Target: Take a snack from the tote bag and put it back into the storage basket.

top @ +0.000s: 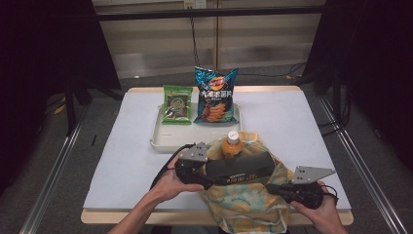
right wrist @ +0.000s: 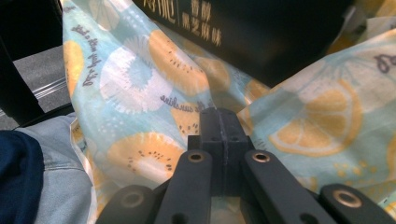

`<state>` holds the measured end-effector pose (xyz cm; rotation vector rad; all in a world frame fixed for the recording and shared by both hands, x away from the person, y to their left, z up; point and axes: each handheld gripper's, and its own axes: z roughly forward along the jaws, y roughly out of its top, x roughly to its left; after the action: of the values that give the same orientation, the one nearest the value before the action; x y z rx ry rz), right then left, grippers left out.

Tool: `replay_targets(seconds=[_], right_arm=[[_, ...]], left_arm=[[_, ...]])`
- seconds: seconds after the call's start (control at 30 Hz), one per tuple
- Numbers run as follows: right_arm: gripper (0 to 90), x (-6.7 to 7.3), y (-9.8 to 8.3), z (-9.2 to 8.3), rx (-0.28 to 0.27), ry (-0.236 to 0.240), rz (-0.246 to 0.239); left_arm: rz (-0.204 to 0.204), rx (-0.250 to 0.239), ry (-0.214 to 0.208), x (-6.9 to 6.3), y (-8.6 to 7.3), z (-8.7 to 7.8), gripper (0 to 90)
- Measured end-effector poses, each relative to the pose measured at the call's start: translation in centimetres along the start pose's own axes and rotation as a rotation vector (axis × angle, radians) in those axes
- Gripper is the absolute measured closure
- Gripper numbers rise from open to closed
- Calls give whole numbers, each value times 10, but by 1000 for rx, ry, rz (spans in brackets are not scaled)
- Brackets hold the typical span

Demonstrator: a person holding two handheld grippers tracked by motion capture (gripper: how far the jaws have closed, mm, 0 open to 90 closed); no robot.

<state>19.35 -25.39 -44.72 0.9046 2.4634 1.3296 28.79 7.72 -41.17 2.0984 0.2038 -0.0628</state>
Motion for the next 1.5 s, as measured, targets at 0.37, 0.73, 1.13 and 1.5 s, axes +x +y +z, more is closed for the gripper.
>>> replay_targets(seconds=[0.37,0.73,1.13,1.5], right_arm=[[679,5,9,-9,-104,41,-6],[461,31,33,20,-124,123,-33],[900,35,21,43,-38,216,-45],[609,39,27,36,-86,190,-28]], left_arm=[[-20,-48,-5,0,13,5,438],[-11,-43,2,-3,26,14,438],[-45,-70,9,-2,31,12,437],[-57,-79,10,-2,30,9,437]])
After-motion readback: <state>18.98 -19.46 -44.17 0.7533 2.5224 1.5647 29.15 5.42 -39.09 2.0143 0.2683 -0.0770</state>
